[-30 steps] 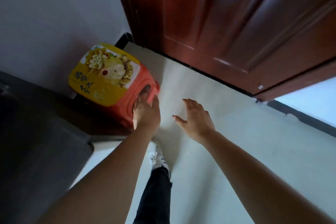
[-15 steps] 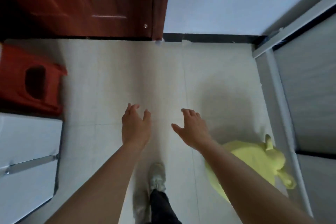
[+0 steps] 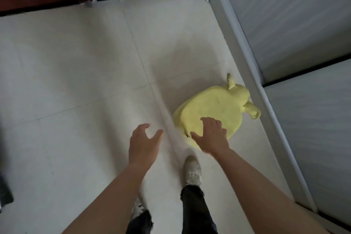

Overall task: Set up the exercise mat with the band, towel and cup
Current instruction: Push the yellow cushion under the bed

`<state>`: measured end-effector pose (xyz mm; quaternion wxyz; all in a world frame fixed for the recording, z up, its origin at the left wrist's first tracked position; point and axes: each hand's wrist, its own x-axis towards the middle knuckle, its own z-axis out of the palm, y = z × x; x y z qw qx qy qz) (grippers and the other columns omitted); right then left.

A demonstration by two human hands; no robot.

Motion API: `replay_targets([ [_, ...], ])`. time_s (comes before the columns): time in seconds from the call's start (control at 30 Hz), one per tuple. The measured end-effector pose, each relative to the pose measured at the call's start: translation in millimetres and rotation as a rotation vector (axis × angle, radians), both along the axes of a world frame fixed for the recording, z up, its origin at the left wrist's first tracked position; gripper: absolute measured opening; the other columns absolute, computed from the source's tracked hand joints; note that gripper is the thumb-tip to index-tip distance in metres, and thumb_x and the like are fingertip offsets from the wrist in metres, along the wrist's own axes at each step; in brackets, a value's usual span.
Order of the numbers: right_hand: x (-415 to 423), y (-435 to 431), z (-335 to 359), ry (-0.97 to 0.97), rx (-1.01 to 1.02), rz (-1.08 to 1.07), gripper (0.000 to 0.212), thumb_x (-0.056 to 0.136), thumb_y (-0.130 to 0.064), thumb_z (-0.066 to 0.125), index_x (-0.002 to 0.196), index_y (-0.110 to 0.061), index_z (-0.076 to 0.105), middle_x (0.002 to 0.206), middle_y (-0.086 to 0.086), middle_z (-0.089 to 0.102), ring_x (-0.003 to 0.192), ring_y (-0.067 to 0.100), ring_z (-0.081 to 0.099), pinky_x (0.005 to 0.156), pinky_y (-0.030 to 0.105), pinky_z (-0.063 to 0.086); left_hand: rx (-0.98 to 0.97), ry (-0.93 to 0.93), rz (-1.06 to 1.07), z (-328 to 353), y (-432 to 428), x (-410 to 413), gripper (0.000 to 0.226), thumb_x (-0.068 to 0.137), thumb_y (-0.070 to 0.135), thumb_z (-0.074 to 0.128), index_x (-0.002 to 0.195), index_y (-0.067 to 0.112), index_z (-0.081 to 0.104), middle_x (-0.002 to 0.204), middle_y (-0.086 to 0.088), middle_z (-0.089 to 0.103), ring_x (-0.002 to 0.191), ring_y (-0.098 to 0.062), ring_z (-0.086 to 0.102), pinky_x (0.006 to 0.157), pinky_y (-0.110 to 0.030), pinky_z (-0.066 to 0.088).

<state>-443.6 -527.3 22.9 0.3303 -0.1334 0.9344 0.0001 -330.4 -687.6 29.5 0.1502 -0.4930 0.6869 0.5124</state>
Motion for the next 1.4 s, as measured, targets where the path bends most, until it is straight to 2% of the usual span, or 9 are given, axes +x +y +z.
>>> replay_targets([
  [0.47,-167,156,-92,-0.020,0.109,0.181,0.056,0.095,-0.042,0.048,0.140,-0.011,0.038,0.145,0.010,0.041,0.134,0.030,0.034,0.104,0.047,0.032,0.012,-0.367,0.139,-134,167,-89,0.066,0.090,0.038,0.057,0.140,0.001,0.036,0.137,-0.021,0.052,0.124,-0.037,0.050,0.095,-0.037,0.039],
  [0.63,-222,189,-138,0.036,0.144,0.046,0.054,0.091,-0.040,0.052,0.133,-0.006,0.041,0.137,0.013,0.047,0.127,0.032,0.040,0.098,0.047,0.035,-0.130,-0.396,0.125,-180,179,-89,0.070,0.094,0.050,0.048,0.137,-0.002,0.031,0.135,-0.019,0.057,0.122,-0.041,0.053,0.093,-0.043,0.041],
  [0.8,-236,201,-178,-0.082,0.154,-0.222,0.062,0.090,-0.042,0.055,0.135,-0.004,0.037,0.137,0.015,0.047,0.128,0.035,0.044,0.102,0.049,0.035,-0.293,-0.532,-0.082,-198,176,-73,0.065,0.092,0.065,0.022,0.107,0.006,0.043,0.101,-0.021,0.062,0.096,-0.041,0.061,0.074,-0.042,0.043],
  [0.87,-236,198,-189,-0.172,0.104,-0.394,0.060,0.090,-0.045,0.054,0.130,-0.002,0.042,0.126,0.015,0.055,0.114,0.035,0.056,0.096,0.046,0.044,-0.349,-0.519,-0.142,-198,177,-70,0.061,0.093,0.063,0.018,0.101,0.009,0.045,0.093,-0.018,0.059,0.089,-0.039,0.061,0.075,-0.045,0.048],
  [0.93,-235,195,-193,-0.165,0.063,-0.472,0.046,0.095,-0.041,0.048,0.115,0.001,0.053,0.095,0.012,0.062,0.080,0.027,0.060,0.068,0.035,0.047,-0.365,-0.432,-0.150,-201,177,-71,0.056,0.098,0.054,0.021,0.097,0.008,0.052,0.088,-0.018,0.059,0.082,-0.037,0.058,0.072,-0.042,0.047],
  [1.0,-233,192,-193,-0.085,0.028,-0.514,0.031,0.099,-0.028,0.041,0.094,-0.002,0.057,0.068,0.006,0.051,0.060,0.021,0.049,0.048,0.029,0.034,-0.353,-0.330,-0.079,-203,176,-75,0.050,0.101,0.043,0.027,0.084,0.005,0.054,0.078,-0.017,0.057,0.072,-0.032,0.053,0.062,-0.034,0.038],
  [1.1,-225,182,-186,-0.041,-0.114,-0.696,0.019,0.096,-0.016,0.040,0.090,-0.003,0.053,0.068,0.007,0.048,0.059,0.021,0.046,0.047,0.029,0.037,-0.272,-0.282,0.133,-198,175,-74,0.050,0.103,0.033,0.033,0.076,-0.004,0.055,0.070,-0.015,0.056,0.069,-0.029,0.050,0.059,-0.033,0.032],
  [1.23,-215,170,-158,-0.072,-0.218,-0.917,0.014,0.089,-0.005,0.050,0.095,0.003,0.059,0.109,0.024,0.067,0.099,0.036,0.068,0.087,0.052,0.057,0.035,-0.218,0.609,-183,174,-71,0.042,0.100,0.037,0.040,0.071,0.010,0.053,0.074,-0.006,0.054,0.080,-0.026,0.054,0.079,-0.040,0.051],
  [1.4,-177,149,-119,-0.095,-0.249,-0.835,0.022,0.084,0.002,0.047,0.097,0.011,0.062,0.106,0.029,0.067,0.111,0.043,0.061,0.090,0.061,0.051,0.299,-0.218,1.028,-158,158,-43,0.044,0.100,0.040,0.038,0.128,0.011,0.055,0.124,-0.007,0.056,0.112,-0.030,0.057,0.077,-0.045,0.054],
])
